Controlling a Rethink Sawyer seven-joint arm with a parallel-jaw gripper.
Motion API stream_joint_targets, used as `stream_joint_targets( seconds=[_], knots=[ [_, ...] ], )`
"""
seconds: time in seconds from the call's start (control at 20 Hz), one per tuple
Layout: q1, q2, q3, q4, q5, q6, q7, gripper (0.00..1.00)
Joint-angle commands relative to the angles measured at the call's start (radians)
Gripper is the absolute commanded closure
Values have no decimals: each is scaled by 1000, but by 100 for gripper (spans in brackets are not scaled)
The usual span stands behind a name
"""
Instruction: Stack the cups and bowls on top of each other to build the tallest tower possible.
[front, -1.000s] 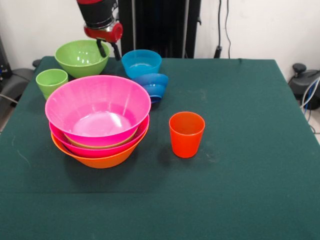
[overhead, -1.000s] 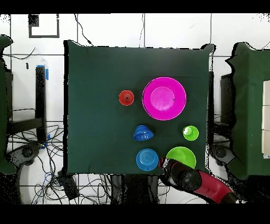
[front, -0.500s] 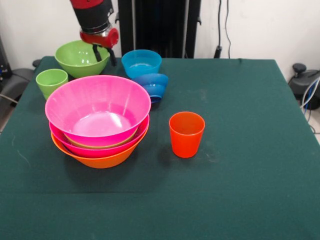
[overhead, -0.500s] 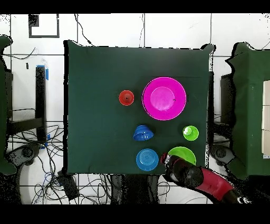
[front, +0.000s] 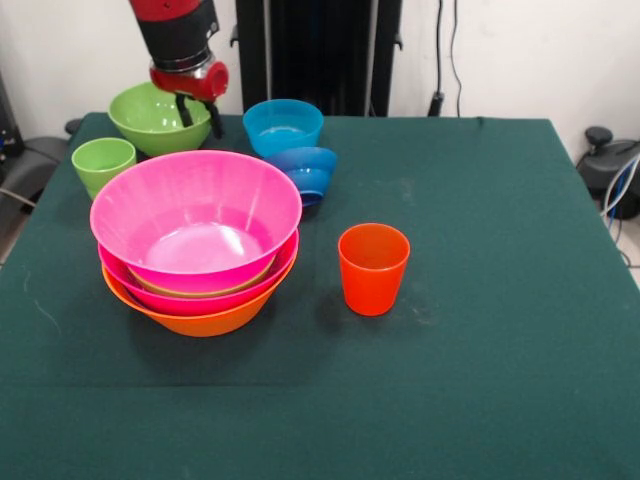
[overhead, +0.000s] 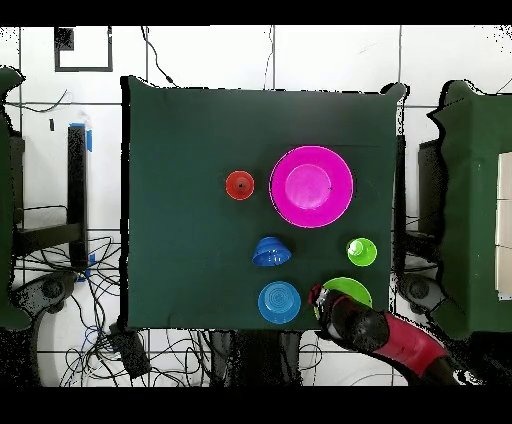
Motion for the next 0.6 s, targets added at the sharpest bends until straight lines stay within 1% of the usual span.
stream_joint_targets(
  seconds=[0.05,0.15,0.2,0.3,0.5,0.6],
  knots=[
    [38,67,92,-93,-39,-49,30,0],
    [40,69,89,-90,-59,-100,37,0],
    [40,71,88,-89,-69,-125,40,100],
    [58,52,77,-86,-65,-104,43,100],
    [65,19,78,-63,-47,-82,58,100],
    [65,18,80,-53,-42,-85,64,100]
  ],
)
